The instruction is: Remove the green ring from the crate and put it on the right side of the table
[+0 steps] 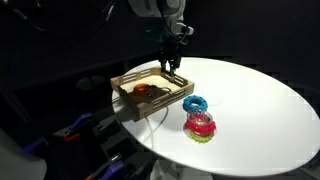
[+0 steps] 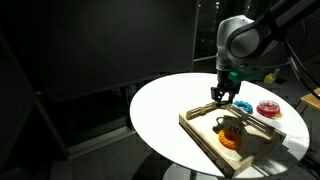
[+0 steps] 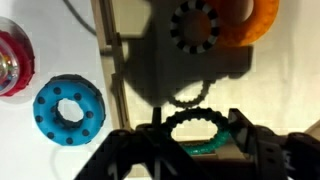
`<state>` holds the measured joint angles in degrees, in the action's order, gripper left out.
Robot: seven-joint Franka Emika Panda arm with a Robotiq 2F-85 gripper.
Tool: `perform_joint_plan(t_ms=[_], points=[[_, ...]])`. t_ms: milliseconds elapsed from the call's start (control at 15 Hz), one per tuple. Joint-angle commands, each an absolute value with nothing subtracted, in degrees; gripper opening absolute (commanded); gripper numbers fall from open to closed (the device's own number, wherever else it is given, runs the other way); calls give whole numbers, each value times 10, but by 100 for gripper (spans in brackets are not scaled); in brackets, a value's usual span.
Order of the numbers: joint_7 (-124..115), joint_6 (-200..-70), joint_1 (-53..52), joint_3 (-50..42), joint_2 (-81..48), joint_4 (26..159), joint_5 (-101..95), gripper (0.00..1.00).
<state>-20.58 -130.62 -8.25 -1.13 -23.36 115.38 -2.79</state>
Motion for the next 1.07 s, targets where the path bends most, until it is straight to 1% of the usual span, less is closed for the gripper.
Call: perform_joint_plan(t_ms=[0,600,1000], points=[[-220,-1289,-68,-30,-208,1146,-35,42],[-247,-1291,-34,-79,-215,1141,-47,42],[-268,-1294,-27,-92,-229,1147,-53,42]])
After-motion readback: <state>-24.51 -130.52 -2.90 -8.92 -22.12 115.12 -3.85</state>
